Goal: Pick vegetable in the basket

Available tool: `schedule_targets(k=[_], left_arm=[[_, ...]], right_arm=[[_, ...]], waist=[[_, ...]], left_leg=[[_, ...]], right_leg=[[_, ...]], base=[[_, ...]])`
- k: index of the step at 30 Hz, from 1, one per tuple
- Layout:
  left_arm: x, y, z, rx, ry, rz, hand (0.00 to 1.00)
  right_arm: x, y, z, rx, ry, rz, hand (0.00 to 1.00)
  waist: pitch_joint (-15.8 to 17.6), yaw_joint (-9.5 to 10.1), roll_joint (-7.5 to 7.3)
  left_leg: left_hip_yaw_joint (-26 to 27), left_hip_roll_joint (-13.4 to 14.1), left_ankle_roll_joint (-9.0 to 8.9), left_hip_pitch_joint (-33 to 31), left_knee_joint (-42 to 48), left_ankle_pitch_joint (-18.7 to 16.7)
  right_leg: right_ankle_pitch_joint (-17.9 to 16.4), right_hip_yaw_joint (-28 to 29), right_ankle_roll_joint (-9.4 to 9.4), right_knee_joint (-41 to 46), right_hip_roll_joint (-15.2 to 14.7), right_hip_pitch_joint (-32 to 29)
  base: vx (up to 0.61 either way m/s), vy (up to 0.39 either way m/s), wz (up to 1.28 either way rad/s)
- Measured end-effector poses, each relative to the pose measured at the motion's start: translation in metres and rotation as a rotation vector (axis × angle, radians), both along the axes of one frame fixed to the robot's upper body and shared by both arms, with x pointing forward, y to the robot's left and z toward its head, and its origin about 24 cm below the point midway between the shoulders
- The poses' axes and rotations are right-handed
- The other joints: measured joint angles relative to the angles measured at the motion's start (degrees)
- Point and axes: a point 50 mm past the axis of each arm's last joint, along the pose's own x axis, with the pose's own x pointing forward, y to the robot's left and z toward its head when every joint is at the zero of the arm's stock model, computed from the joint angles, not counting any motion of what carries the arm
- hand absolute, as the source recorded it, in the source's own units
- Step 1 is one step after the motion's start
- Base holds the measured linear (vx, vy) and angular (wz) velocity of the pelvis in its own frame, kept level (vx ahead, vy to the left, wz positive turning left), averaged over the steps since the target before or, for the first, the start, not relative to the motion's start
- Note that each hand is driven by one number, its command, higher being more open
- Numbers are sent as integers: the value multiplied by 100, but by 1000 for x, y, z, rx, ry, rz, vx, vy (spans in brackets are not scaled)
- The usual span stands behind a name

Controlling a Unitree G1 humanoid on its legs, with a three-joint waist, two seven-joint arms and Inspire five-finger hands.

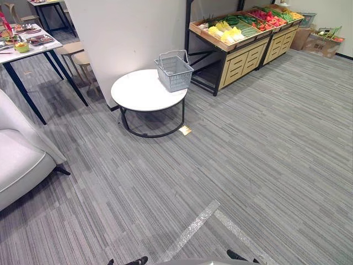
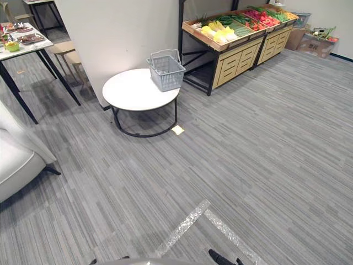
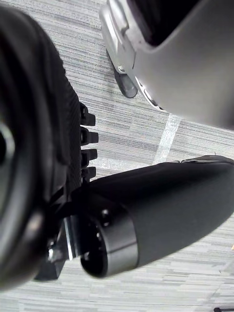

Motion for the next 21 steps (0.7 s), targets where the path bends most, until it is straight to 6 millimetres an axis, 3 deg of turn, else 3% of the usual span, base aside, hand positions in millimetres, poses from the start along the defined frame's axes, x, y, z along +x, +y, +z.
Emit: schedule_targets(k=[21], left_arm=[[2, 3, 1, -4, -26, -1, 100]], right_arm=[[3, 3, 0, -3, -18, 11, 100]], waist=[[87, 7, -55]], left_leg=[[101, -1, -27, 110, 0, -18]], right_leg=[[29, 76, -17, -30, 2, 104]], base=[[-28, -19, -2]])
